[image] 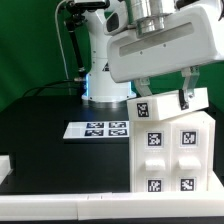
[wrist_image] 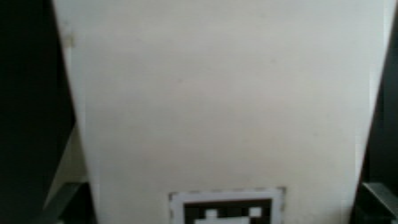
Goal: Assemble cabinet
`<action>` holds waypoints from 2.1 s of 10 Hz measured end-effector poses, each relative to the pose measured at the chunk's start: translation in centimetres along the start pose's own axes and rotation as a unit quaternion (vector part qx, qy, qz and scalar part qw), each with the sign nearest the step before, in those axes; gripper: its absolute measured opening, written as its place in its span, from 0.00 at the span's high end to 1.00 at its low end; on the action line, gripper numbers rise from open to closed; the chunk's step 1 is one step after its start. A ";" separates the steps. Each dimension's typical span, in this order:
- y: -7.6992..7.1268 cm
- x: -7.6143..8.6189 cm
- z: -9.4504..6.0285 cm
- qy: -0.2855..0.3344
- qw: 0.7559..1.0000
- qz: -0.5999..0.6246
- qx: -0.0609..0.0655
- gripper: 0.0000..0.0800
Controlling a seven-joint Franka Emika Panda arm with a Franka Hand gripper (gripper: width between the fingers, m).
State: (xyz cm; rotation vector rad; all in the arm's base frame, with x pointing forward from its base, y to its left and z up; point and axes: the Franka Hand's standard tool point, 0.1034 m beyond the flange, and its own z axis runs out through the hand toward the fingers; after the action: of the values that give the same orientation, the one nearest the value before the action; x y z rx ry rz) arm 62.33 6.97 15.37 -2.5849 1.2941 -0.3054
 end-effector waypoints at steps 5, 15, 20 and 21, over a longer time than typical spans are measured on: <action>0.6 -0.5 -0.2 -0.008 0.968 0.252 0.020 0.30; 0.9 -1.2 0.0 -0.050 0.852 0.520 0.017 0.07; -0.2 -0.5 -2.1 -0.061 0.860 0.504 0.049 0.00; -0.3 -0.4 -2.3 -0.063 0.858 0.507 0.052 0.00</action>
Offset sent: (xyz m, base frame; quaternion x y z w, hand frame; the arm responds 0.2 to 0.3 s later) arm -0.0223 -0.0055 -0.0002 0.0014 0.0197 0.2708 0.9624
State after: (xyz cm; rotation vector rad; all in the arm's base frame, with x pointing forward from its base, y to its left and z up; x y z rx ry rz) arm 61.67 7.20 17.66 -1.4706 2.2449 0.0069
